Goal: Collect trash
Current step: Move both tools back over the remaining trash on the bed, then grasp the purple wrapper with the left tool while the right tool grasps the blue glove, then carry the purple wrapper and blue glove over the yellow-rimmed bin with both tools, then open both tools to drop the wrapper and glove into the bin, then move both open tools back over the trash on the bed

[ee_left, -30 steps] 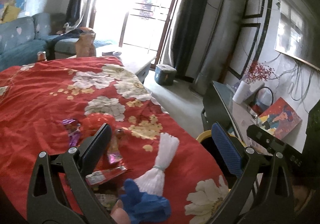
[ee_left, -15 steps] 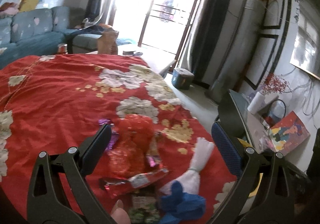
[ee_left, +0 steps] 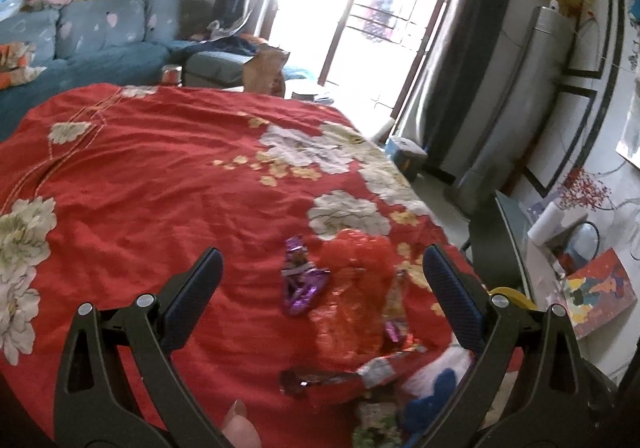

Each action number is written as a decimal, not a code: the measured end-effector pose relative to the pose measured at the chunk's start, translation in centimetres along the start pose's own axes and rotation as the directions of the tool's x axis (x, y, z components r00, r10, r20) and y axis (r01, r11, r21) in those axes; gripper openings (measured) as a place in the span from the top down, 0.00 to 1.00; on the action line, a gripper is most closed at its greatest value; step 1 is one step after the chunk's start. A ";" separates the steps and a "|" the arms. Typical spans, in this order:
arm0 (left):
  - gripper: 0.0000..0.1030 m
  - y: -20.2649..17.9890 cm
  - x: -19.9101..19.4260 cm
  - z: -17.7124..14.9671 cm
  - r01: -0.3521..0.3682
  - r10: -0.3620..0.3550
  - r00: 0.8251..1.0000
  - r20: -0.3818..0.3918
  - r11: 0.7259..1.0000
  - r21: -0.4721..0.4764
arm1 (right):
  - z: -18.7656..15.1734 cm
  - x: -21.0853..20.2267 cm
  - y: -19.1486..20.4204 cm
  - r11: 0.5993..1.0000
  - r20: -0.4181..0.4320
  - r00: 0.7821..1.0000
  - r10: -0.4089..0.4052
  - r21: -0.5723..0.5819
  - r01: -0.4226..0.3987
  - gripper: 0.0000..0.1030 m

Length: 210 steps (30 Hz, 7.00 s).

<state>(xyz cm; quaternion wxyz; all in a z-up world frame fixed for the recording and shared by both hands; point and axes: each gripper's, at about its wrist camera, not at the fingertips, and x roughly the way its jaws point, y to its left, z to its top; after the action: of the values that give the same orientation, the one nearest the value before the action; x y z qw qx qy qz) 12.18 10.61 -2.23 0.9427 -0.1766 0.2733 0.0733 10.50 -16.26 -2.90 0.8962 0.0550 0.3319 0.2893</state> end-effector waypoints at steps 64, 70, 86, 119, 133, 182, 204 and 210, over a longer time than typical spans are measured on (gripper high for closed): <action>0.90 2.1 2.3 2.1 0.113 -0.116 0.992 -0.040 0.991 -0.077 | -1.4 0.9 2.6 0.982 -0.086 0.983 0.164 -0.085 -0.171 0.83; 0.90 -0.5 0.2 2.6 0.170 -0.170 0.985 -0.009 0.985 -0.025 | -0.5 -0.2 2.2 0.985 -0.035 0.988 0.149 -0.081 -0.151 0.84; 0.90 -6.5 -1.4 1.6 0.252 -0.251 0.968 -0.023 0.962 0.103 | 1.5 -3.0 -1.5 0.998 0.078 0.995 0.068 -0.004 -0.067 0.84; 0.90 -17.2 -1.2 -2.4 0.386 -0.362 0.922 -0.136 0.877 0.285 | 2.4 -5.8 -10.3 0.980 0.168 0.980 -0.108 0.182 0.077 0.84; 0.90 -22.4 0.3 -5.6 0.452 -0.392 0.890 -0.232 0.821 0.349 | 1.3 -6.9 -15.7 0.943 0.170 0.958 -0.229 0.282 0.175 0.84; 0.26 -29.9 9.4 -11.9 0.505 -0.362 0.839 -0.407 0.797 0.332 | -4.2 -5.9 -28.2 0.808 -0.001 0.945 -0.327 0.518 0.280 0.49; 0.11 -25.6 3.9 -7.7 0.412 -0.354 0.908 -0.225 0.855 0.315 | -1.5 -7.3 -23.1 0.856 0.080 0.931 -0.355 0.427 0.290 0.33; 0.11 -24.0 2.8 -6.8 0.386 -0.343 0.921 -0.186 0.872 0.301 | -0.7 -7.4 -21.0 0.878 0.100 0.937 -0.335 0.394 0.272 0.30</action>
<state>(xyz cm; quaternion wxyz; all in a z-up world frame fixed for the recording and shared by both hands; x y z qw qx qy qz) 16.85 -14.05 -2.11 0.9363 -0.0682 0.3028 -0.1645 15.64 -37.78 -5.42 0.9277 0.1958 0.3100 0.0706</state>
